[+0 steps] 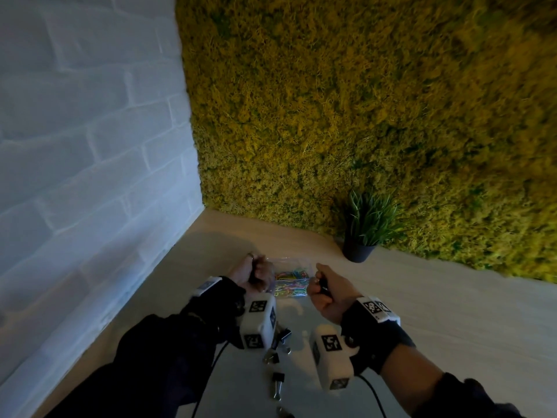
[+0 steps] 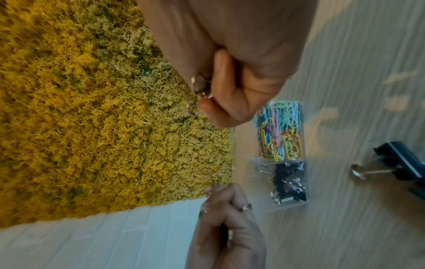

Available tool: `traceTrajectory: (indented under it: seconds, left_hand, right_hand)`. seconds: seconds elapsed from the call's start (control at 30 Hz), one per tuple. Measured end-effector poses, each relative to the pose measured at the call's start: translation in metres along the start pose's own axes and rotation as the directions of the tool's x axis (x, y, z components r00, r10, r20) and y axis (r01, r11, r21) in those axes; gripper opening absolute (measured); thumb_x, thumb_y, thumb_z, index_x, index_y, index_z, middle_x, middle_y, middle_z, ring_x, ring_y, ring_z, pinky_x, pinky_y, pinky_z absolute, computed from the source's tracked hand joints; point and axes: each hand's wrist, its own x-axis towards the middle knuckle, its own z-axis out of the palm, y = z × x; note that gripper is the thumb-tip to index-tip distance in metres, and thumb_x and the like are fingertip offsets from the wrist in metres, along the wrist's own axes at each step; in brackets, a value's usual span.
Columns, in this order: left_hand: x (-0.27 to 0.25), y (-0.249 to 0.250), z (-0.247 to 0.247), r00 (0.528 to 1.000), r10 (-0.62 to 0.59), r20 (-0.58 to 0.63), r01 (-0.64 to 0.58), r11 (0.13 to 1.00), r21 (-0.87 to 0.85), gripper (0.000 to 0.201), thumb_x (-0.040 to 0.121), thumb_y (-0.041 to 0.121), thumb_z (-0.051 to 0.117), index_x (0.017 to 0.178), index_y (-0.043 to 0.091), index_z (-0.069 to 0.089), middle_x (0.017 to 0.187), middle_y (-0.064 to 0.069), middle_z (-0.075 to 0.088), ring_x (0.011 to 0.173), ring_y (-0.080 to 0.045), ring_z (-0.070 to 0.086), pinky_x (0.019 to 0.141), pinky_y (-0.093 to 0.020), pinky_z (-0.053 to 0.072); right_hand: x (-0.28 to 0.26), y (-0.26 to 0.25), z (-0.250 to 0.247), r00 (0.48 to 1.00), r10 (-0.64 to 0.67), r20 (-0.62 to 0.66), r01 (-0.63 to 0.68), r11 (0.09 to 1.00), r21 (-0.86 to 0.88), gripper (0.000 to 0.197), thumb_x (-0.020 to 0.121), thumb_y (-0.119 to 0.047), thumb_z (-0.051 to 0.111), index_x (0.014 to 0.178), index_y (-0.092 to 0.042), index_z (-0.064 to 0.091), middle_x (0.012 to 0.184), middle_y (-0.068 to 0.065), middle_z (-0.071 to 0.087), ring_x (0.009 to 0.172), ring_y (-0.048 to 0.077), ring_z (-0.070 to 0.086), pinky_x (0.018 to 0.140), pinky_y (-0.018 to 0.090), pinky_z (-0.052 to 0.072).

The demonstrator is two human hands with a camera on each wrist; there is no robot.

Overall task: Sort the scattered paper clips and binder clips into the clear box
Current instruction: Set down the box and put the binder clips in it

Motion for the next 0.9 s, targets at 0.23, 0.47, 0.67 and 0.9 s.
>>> traceTrajectory:
  seconds: [0.23, 0.47, 0.67, 0.9]
  left_hand:
    - [0.013, 0.001, -0.003, 0.982, 0.120, -0.147, -0.127, 0.991, -0.045, 0.042, 0.083, -0.005, 0.027, 0.047, 0.003, 0.047, 0.037, -0.013, 0.050, 0.057, -0.024, 0.046, 0.028, -0.027, 0.046]
    - [0.012, 0.014, -0.008, 0.985, 0.137, -0.101, -0.123, 0.983, 0.138, 0.047, 0.095, 0.017, 0.023, 0.067, -0.005, 0.053, 0.065, -0.017, 0.050, 0.060, -0.028, 0.050, 0.076, -0.040, 0.040]
    - [-0.003, 0.021, -0.007, 0.975, 0.144, -0.172, -0.098, 0.964, 0.249, 0.032, 0.094, 0.022, 0.039, 0.073, -0.001, 0.045, 0.073, -0.020, 0.047, 0.057, -0.036, 0.059, 0.085, -0.051, 0.046]
    - [-0.022, 0.029, -0.009, 0.967, 0.253, -0.024, -0.198, 0.807, 0.557, 0.019, 0.095, 0.011, 0.038, 0.106, 0.005, 0.052, 0.086, -0.006, 0.052, 0.079, -0.024, 0.054, 0.079, -0.036, 0.049]
  right_hand:
    - [0.016, -0.002, 0.014, 0.999, 0.001, -0.033, -0.001, 1.000, -0.011, 0.030, 0.101, -0.020, 0.033, 0.077, -0.010, 0.046, 0.033, 0.004, 0.041, 0.022, 0.010, 0.031, 0.027, 0.009, 0.018]
    - [0.020, -0.006, 0.033, 0.997, 0.020, -0.076, -0.013, 0.996, 0.093, 0.041, 0.101, -0.017, 0.033, 0.062, -0.007, 0.041, 0.064, 0.010, 0.044, 0.053, 0.017, 0.042, 0.028, 0.010, 0.031]
    - [0.020, -0.004, 0.044, 0.998, 0.029, -0.049, -0.022, 0.990, 0.142, 0.038, 0.100, -0.012, 0.033, 0.065, -0.005, 0.044, 0.051, 0.013, 0.054, 0.059, 0.020, 0.044, 0.034, 0.019, 0.048]
    - [0.019, 0.001, 0.059, 1.000, -0.019, -0.018, 0.021, 0.995, 0.099, 0.029, 0.099, -0.008, 0.032, 0.071, -0.004, 0.038, 0.065, 0.012, 0.039, 0.063, 0.024, 0.041, 0.065, 0.037, 0.044]
